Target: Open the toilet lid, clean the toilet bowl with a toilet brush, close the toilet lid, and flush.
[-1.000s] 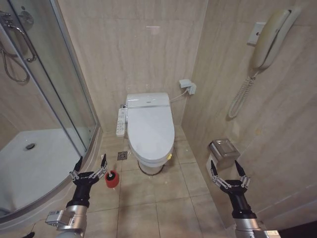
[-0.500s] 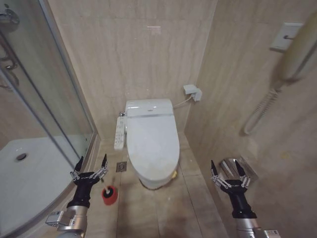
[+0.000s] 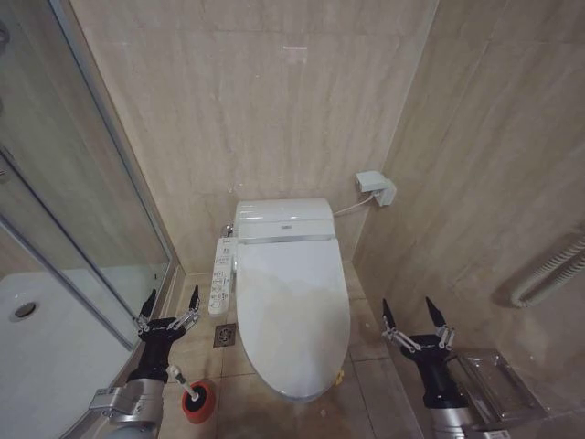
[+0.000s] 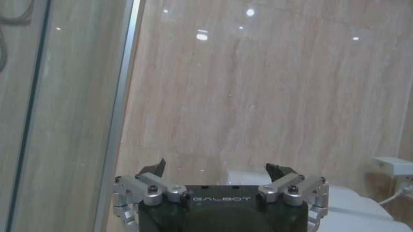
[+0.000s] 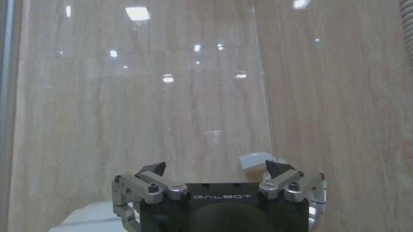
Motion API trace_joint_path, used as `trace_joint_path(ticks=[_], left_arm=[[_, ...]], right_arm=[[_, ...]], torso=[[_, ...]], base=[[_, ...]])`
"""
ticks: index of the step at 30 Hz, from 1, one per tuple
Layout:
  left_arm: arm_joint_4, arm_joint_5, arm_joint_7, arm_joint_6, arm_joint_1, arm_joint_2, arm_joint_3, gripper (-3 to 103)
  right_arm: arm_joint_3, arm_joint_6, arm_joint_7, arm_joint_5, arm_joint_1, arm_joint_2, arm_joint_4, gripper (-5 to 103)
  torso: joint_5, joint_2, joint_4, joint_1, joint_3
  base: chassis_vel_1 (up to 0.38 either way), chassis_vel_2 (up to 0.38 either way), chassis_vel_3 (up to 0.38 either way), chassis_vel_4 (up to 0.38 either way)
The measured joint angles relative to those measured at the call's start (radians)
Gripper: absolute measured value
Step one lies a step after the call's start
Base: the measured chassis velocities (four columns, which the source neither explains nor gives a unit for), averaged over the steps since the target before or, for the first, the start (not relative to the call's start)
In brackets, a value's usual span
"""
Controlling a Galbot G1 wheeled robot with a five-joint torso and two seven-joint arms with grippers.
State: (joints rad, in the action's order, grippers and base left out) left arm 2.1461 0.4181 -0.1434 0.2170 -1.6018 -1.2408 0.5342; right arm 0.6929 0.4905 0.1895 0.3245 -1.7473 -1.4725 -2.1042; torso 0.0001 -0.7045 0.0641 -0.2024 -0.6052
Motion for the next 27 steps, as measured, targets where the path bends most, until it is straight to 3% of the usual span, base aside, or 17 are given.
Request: trace_joint_path(ticks=[6,8,12,20,27], left_arm=[[-0.021,-0.001,0.005,0.004,0.018,0.001,-0.005,100],[-0.079,0.010,0.009,-0.001,0.103,0.017,-0.020,100],[-0.117,0.018,0.011,-0.004,0.149,0.022,-0.029,100],[-0.198,0.046,0.019,-0.004,0.221,0.043,-0.035,100],[-0.238,0.059,0.024,-0.003,0.249,0.051,-0.039,100]], right_arm=[[-0.021,0.014,0.004,-0.022,-0.031,-0.002,-0.005,100],[-0.080,0.057,-0.003,-0.077,-0.078,-0.034,0.008,100],[-0.130,0.068,-0.004,-0.105,-0.077,-0.043,0.075,100],[-0.214,0.081,0.058,-0.130,-0.055,0.032,0.274,100],[-0.240,0.100,0.084,-0.147,-0.016,0.028,0.391,100]], torso=[[-0.0001,0.000,0.0001,0.000,0.000],[-0.0005,0.000,0.0001,0.000,0.000],[-0.0004,0.000,0.0001,-0.001,0.000],[-0.0003,0.000,-0.0001,-0.001,0.000],[-0.0001,0.000,-0.0001,-0.001,0.000]], base=[[0.065,-0.082,-0.061,0.049],[0.000,0.000,0.000,0.000],[0.000,0.000,0.000,0.000],[0.000,0.000,0.000,0.000],[0.000,0.000,0.000,0.000]])
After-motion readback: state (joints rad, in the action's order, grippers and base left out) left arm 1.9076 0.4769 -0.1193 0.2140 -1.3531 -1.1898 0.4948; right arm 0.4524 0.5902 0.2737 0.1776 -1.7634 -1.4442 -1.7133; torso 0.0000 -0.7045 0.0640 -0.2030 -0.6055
